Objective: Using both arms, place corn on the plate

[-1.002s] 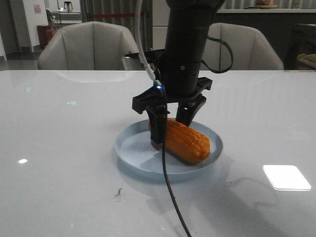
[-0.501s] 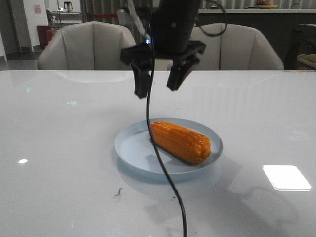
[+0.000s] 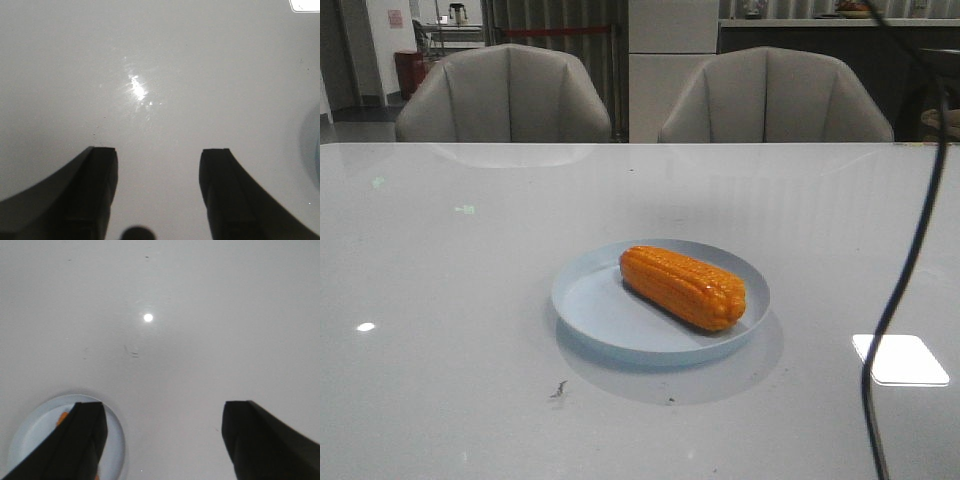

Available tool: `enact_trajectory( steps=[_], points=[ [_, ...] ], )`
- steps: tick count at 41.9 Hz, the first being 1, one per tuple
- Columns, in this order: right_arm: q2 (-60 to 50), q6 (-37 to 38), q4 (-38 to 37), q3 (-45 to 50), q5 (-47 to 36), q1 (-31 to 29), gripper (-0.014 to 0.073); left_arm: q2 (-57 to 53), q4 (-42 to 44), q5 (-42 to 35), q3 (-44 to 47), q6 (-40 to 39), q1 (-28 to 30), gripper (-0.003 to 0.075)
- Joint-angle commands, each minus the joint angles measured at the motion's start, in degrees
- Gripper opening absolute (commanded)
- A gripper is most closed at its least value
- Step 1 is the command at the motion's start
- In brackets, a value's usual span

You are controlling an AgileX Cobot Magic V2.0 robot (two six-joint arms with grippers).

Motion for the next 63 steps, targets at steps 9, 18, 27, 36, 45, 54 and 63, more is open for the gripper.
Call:
enact_trajectory(
  steps=[9,18,27,36,45,54,63],
  points=[
    [-18.98,0.17,-0.03,24.63,-12.28,-10.42,0.0591,-1.60,-0.02,-3.46,-1.59,-0.14,0.14,0.0428],
    [-33.96,0.58,0.22,46.76,-23.04,-11.07,0.0591,-1.60,-0.02,-3.46,-1.59,-0.14,0.14,0.0428],
    [-45.60,2.55,0.33,61.37,-25.63,-11.07,0.0591,-1.60,-0.02,-3.86,-1.59,-0.14,0.14,0.0428],
    [-50.23,2.55,0.33,64.10,-25.29,-11.07,0.0591,-1.60,-0.02,-4.56,-1.59,-0.14,0.14,0.0428],
    [-50.40,2.55,0.33,64.10,-25.29,-11.07,0.0591,-1.60,-0.02,-5.11,-1.59,-0.14,0.14,0.0398],
    [-50.40,2.55,0.33,64.10,-25.29,-11.07,0.0591,-1.60,-0.02,-5.11,-1.59,-0.14,0.14,0.0304],
    [-50.40,2.55,0.33,64.10,-25.29,-11.07,0.0591,-1.60,-0.02,-5.11,-1.59,-0.14,0.14,0.0164]
  ],
)
